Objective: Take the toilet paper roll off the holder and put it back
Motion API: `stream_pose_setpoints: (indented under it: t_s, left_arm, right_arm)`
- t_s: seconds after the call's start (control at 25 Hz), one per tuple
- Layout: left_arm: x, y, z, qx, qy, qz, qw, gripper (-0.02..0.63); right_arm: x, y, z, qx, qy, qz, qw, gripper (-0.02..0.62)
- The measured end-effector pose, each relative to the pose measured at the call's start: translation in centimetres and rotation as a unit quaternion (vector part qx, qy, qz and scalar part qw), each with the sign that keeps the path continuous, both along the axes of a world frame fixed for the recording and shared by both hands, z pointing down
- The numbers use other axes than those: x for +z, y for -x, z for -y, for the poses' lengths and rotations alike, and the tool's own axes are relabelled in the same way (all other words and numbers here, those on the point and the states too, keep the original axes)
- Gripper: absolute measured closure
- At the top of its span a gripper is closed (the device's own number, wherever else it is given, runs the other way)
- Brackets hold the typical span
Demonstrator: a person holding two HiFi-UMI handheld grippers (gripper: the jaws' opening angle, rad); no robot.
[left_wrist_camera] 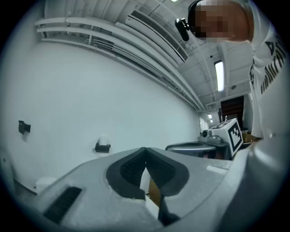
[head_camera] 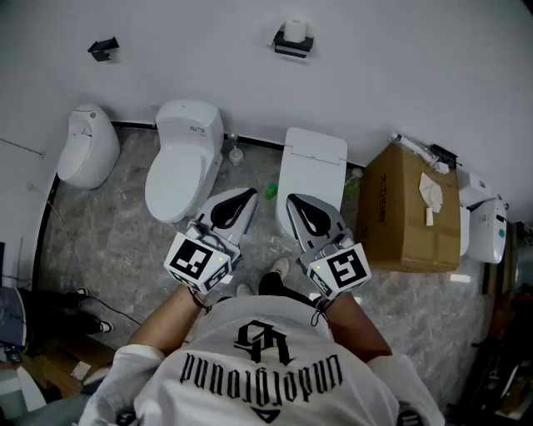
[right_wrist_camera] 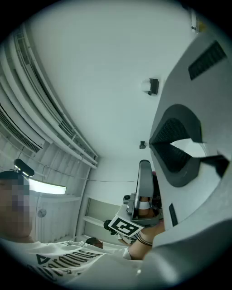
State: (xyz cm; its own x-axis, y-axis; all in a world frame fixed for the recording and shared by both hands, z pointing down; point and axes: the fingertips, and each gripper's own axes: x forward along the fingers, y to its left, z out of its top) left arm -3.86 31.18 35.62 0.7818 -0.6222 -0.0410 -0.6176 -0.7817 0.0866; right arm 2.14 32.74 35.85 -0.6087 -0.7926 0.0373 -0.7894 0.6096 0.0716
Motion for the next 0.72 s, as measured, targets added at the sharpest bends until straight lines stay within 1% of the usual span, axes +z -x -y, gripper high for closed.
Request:
stream_pose_setpoints:
  t_s: [0.32,0.72]
  left_arm:
    - [0.7,-2.2,4.1,-0.001,0.003,0.010,0.9999,0.592]
    - [1.8,-7.1,10.8,-0.010,0.016,0.018,0.9997,0.592]
  right_arm:
    - [0.5,-2.9,4.1,-0.010,0.005,0.002,1.000,0.592]
    - [1.4,-8.4,10.9,-0.011,0.008,0.010,1.000,0.592]
